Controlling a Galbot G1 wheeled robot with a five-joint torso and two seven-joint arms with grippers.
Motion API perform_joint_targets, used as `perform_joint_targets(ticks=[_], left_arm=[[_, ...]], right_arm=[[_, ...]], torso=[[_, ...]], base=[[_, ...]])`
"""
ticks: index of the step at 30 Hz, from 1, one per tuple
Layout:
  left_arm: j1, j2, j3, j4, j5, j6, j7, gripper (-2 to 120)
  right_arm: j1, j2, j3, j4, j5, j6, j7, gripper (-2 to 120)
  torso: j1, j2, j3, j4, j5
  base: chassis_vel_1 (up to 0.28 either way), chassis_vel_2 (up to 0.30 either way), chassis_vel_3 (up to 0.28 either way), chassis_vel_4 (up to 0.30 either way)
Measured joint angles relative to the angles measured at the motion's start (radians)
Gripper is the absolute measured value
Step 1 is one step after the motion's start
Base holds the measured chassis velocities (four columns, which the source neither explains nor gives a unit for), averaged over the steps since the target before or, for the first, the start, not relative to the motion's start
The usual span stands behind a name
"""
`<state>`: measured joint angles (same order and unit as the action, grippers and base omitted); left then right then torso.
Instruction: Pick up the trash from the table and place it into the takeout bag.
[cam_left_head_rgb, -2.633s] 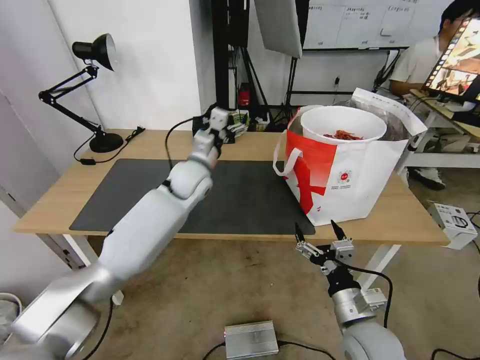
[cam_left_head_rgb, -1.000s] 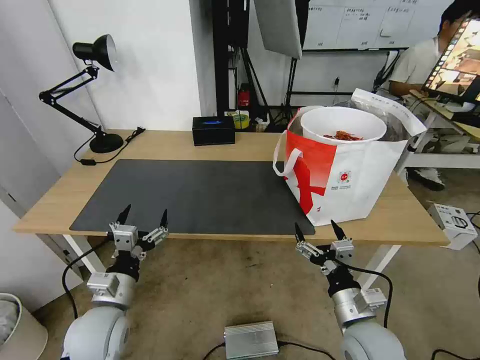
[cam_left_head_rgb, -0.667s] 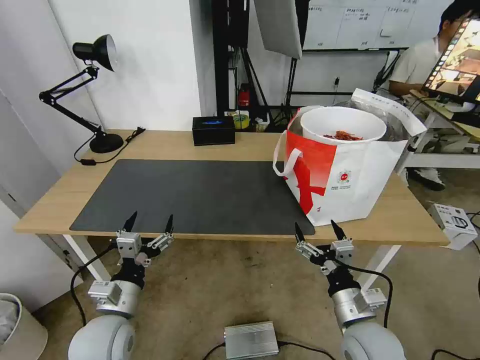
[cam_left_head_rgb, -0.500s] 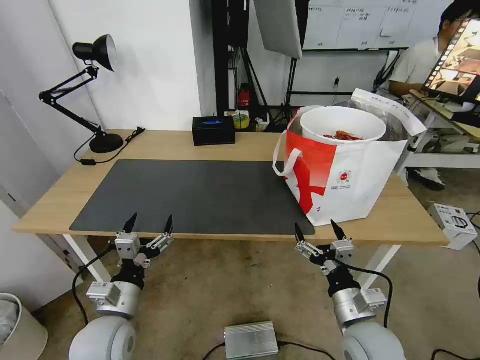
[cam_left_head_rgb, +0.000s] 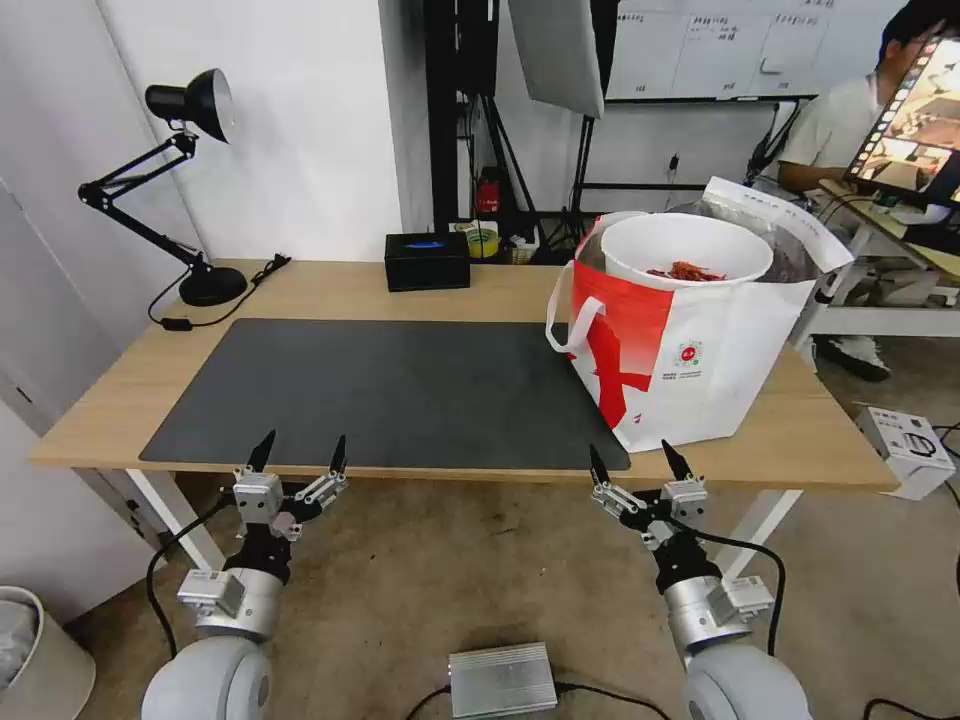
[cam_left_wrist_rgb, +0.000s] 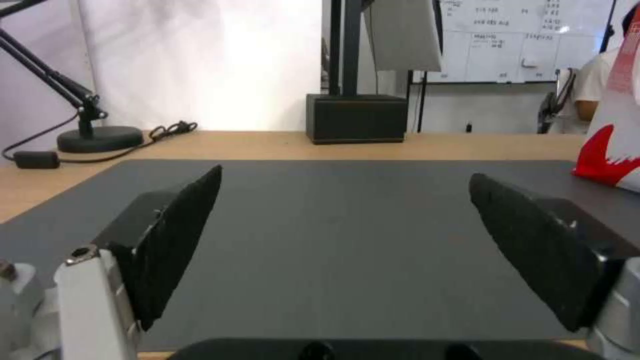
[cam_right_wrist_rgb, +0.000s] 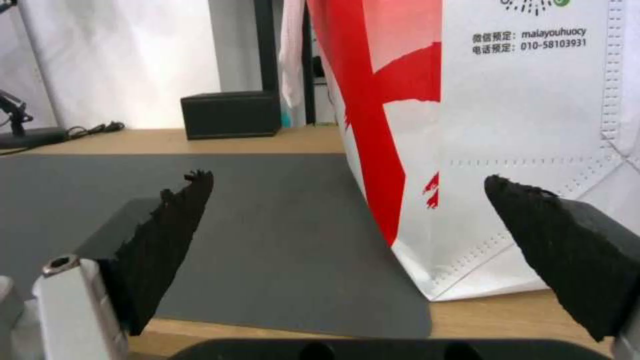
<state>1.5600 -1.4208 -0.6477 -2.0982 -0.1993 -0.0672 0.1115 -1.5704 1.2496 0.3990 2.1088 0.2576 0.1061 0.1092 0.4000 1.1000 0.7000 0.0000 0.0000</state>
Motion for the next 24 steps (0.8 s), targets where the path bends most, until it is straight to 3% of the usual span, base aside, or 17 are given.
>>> perform_joint_targets(ticks=[24], left_arm=[[0.0, 0.001, 0.001, 0.001, 0.0, 0.0, -0.002, 100]], right_arm=[[0.0, 0.0, 0.0, 0.0, 0.0, 0.0, 0.0, 100]], torso=[[0.0, 0.0, 0.0, 0.0, 0.0]], base=[[0.0, 0.0, 0.0, 0.0]])
